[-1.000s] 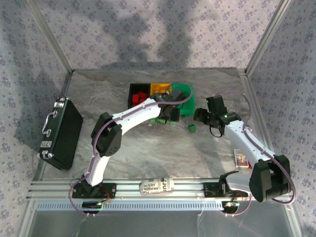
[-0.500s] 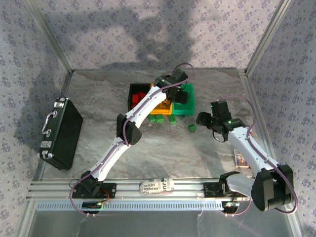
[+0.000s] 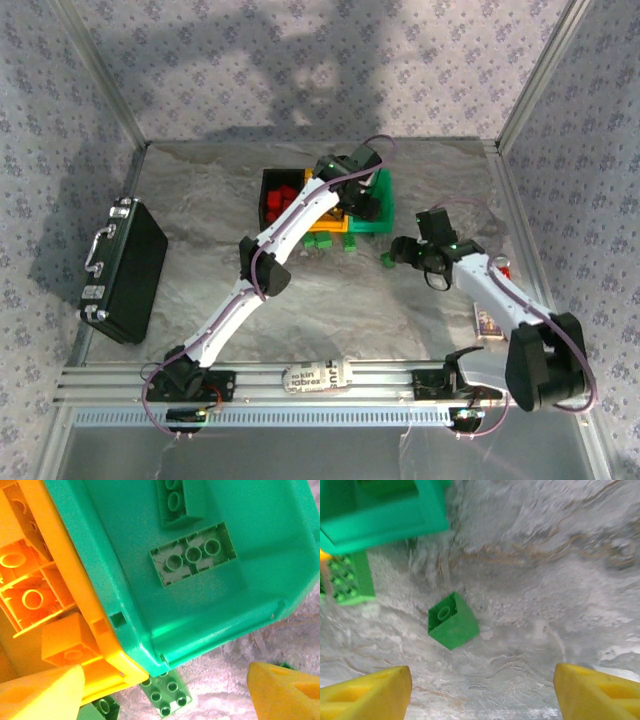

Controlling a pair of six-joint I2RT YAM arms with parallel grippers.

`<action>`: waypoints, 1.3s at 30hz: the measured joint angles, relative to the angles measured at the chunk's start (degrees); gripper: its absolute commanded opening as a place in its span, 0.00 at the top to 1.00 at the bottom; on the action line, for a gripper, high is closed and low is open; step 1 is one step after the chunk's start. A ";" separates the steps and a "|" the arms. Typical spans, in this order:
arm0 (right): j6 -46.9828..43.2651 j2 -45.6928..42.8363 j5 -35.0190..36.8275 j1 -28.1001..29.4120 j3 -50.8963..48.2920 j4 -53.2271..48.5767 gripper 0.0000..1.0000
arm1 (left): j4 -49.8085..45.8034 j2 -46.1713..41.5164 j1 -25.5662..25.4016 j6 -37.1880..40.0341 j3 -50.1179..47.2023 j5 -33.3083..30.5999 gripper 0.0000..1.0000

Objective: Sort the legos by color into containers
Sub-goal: Place the lego in the container, then pick up the lego from the middle-right of the table.

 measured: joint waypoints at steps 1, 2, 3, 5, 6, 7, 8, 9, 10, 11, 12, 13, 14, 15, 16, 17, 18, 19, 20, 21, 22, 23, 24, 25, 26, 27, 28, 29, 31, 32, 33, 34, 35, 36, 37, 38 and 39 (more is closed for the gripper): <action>-0.50 1.62 -0.28 0.66 0.00 0.24 0.23 | -0.72 -0.55 0.00 0.59 -0.24 0.02 0.17; -0.94 3.58 -0.46 1.49 0.20 0.33 0.24 | -1.31 -1.92 0.02 1.46 -1.97 0.04 0.17; -1.22 5.09 -0.48 2.08 0.46 0.37 0.24 | -1.79 -3.87 0.02 2.32 -4.66 -0.11 0.17; -1.97 8.35 -0.35 3.37 1.33 0.55 0.23 | -3.39 -9.31 0.22 4.11 -12.24 -2.10 0.18; -2.32 9.51 -0.24 3.85 1.68 0.85 0.23 | -3.78 -12.48 0.37 4.83 -17.25 -3.26 0.19; -2.67 10.43 -0.09 4.22 1.99 1.11 0.23 | -2.62 -17.25 0.68 5.77 -25.24 -4.07 0.15; -3.13 11.23 0.17 4.48 2.40 1.25 0.23 | 0.66 -24.11 1.01 6.95 -36.98 -4.42 0.13; -3.41 11.87 0.37 4.52 2.73 1.42 0.23 | 4.46 -30.05 1.44 7.72 -46.84 -4.17 0.12; -3.76 12.63 0.72 4.57 3.21 1.68 0.23 | 9.42 -38.07 2.19 8.17 -59.71 -3.63 0.11; -4.13 13.46 0.98 4.57 3.67 1.99 0.23 | 12.98 -45.77 3.02 8.17 -70.64 -2.80 0.11; -4.35 14.10 1.18 4.57 4.00 2.38 0.23 | 14.88 -51.36 3.87 8.09 -77.81 -2.05 0.11; -4.70 14.99 1.38 4.55 4.44 2.67 0.23 | 16.06 -56.98 4.85 7.98 -83.89 -1.51 0.11; -5.05 16.04 1.49 4.55 4.96 2.95 0.24 | 17.00 -60.87 5.77 7.78 -87.54 -1.18 0.11; -5.25 17.03 1.64 4.55 5.49 3.10 0.25 | 18.29 -63.54 6.40 7.41 -89.96 -0.87 0.11; -5.46 18.34 1.77 4.57 6.19 3.30 0.26 | 20.50 -65.90 6.64 6.84 -92.37 -0.59 0.11; -5.70 19.78 1.79 4.66 6.99 3.39 0.27 | 22.88 -67.38 6.45 6.19 -94.68 -0.11 0.11; -5.81 20.94 1.86 4.79 7.63 3.45 0.28 | 25.05 -68.24 6.12 5.68 -96.72 0.33 0.11; -6.12 22.18 2.08 4.96 8.31 3.52 0.30 | 27.36 -68.74 5.77 5.03 -99.12 0.96 0.11; -6.45 23.12 2.69 5.27 8.81 3.56 0.36 | 29.68 -68.89 5.42 4.33 -101.66 1.55 0.11; -6.69 23.52 3.41 5.53 9.16 3.19 0.41 | 31.43 -68.87 5.14 3.80 -103.82 2.03 0.11; -6.99 23.76 4.00 5.75 9.49 2.97 0.50 | 33.20 -68.83 4.94 3.02 -106.14 2.62 0.11; -7.08 24.09 4.42 5.90 9.88 2.89 0.56 | 34.51 -68.81 4.85 2.36 -108.04 2.97 0.11; -7.21 24.41 4.63 6.01 10.19 2.95 0.59 | 35.45 -68.83 4.87 1.88 -109.31 3.23 0.11; -7.19 24.74 5.14 6.19 10.56 2.89 0.63 | 36.65 -68.85 4.87 1.33 -110.55 3.48 0.11; -7.26 24.94 5.29 6.38 10.84 2.75 0.66 | 38.07 -68.96 4.87 0.81 -111.60 3.65 0.11; -7.26 24.98 5.51 6.62 11.04 2.67 0.68 | 39.23 -69.11 4.87 0.35 -112.43 3.67 0.11; -7.28 24.96 5.81 6.86 11.30 2.38 0.70 | 40.44 -69.42 4.87 0.00 -113.20 3.72 0.11; -7.15 24.96 6.14 7.21 11.74 1.88 0.71 | 41.59 -69.85 4.87 -0.42 -114.05 3.85 0.11; -7.19 24.90 6.88 7.91 13.07 0.46 0.71 | 43.36 -70.62 4.87 -1.05 -115.43 3.87 0.12; -7.21 24.79 7.26 8.26 14.23 -0.50 0.71 | 44.19 -70.93 4.87 -1.49 -116.04 3.85 0.11; -7.21 24.65 7.61 8.52 15.65 -1.38 0.71 | 45.13 -71.21 4.87 -1.92 -116.76 3.85 0.11; -7.23 24.57 7.89 8.70 16.96 -2.03 0.71 | 46.07 -71.41 4.87 -2.29 -117.39 3.85 0.11; -7.28 24.52 8.09 8.74 19.10 -3.04 0.70 | 47.47 -71.71 4.87 -3.02 -118.44 3.85 0.11; -7.48 24.55 8.33 8.70 21.57 -3.98 0.70 | 48.57 -72.04 4.87 -3.61 -119.58 3.85 0.11; -7.65 24.63 8.50 8.55 24.09 -4.72 0.70 | 49.35 -72.28 4.87 -4.24 -120.45 3.85 0.11; -7.89 24.98 8.74 8.33 27.21 -5.68 0.69 | 50.12 -72.37 4.87 -4.85 -121.28 3.85 0.11; -8.09 25.57 8.92 8.09 30.40 -6.21 0.65 | 50.88 -72.43 4.87 -5.53 -121.94 3.85 0.11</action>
